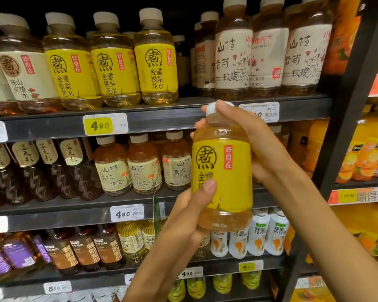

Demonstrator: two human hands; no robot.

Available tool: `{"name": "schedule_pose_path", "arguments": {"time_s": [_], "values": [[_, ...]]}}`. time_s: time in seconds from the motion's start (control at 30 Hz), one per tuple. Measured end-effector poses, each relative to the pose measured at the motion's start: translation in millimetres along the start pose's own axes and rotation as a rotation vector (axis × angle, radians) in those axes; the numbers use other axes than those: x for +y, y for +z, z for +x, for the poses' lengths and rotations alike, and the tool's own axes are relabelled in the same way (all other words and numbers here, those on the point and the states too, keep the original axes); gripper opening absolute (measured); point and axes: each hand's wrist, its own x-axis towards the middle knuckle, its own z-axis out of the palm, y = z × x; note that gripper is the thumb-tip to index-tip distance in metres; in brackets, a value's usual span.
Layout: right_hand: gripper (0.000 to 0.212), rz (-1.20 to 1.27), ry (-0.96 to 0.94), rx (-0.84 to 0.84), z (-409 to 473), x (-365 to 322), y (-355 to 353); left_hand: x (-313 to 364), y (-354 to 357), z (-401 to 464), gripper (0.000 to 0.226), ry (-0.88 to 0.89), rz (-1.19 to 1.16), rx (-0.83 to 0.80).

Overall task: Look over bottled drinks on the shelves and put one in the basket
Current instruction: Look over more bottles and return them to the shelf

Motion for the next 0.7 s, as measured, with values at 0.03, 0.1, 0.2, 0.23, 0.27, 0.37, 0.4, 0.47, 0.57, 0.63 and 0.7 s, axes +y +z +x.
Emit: {"name": "schedule_pose_path", "arguments": {"time_s": [0.03,0.1,0.2,0.23,0.27,0.37,0.4,0.47,0.57,0.63,0.7], "values": [[0.036,0.027,0.051,0.025,3,2,-2,3,1,0,0.075,-0.022,-0.064,-0.041],[0.043,0.051,0.155,0.057,7,4,-7,8,3,2,0.067,-0.059,-0.161,-0.101],[0.054,0.110,0.242,-0.011,8,7,-12,14,6,6,0.093,-0.127,-0.266,-0.080],[0.056,0.106,0.257,-0.029,8,9,-13,15,6,6,0.101,-0.145,-0.312,-0.084],[0.056,0.081,0.262,-0.034,8,12,-14,16,6,6,0.103,-0.159,-0.357,-0.089],[0.043,0.067,0.273,-0.004,9,17,-15,21,4,5,0.085,-0.194,-0.457,-0.170],[0.038,0.098,0.281,0.016,10,19,-15,22,4,5,0.077,-0.204,-0.486,-0.224],[0.024,0.147,0.282,0.057,10,21,-14,23,3,4,0.060,-0.198,-0.502,-0.311],[0.031,0.165,0.262,0.029,10,26,-16,26,4,4,0.060,-0.191,-0.519,-0.329],[0.046,0.148,0.251,-0.007,10,27,-16,25,4,4,0.060,-0.177,-0.510,-0.339],[0.041,0.148,0.261,-0.027,10,28,-17,22,2,2,0.058,-0.151,-0.460,-0.326]]}}
